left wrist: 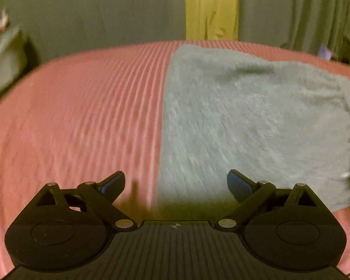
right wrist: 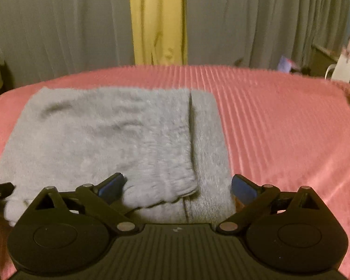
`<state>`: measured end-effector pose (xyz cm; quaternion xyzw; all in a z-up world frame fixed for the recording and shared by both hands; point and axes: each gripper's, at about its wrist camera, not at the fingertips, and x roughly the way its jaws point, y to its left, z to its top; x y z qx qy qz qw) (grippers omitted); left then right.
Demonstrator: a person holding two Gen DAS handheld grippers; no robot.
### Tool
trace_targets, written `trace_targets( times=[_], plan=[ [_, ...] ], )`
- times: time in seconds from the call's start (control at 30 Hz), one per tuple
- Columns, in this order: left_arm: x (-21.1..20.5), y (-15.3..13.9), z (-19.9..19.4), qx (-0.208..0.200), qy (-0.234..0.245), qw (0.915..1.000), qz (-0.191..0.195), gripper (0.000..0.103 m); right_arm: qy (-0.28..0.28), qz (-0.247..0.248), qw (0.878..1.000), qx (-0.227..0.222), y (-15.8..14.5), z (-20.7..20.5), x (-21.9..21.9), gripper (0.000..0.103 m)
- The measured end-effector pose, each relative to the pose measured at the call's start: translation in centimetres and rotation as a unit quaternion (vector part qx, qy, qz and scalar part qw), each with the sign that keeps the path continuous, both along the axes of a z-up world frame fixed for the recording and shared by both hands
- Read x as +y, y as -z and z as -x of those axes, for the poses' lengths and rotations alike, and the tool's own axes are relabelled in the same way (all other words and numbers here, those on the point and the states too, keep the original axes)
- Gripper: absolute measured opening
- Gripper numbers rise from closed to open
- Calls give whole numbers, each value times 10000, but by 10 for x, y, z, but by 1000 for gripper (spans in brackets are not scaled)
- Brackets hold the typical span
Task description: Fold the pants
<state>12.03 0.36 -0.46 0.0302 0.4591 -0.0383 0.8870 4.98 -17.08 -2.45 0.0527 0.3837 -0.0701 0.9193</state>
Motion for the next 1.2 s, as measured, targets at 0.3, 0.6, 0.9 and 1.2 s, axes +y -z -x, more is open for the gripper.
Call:
trace_targets(
  times=[0.3, 0.6, 0.9, 1.2],
  plan=[
    [-9, 14, 51, 929, -141, 9934, 663, 100, -487, -606, 9970, 64, 5, 90, 21, 99],
    [-44, 17, 91, 830, 357, 9959, 6, 101, -625, 416, 9920, 1017, 17, 111, 64, 99],
    [-24, -3, 98, 241, -130, 9990, 366, 101, -310, 466, 9972, 498, 4, 109, 64, 99],
    [-42, -8, 97, -310, 22, 9994, -142, 101, -174, 17, 9998, 130, 4, 105, 58, 99]
  ],
)
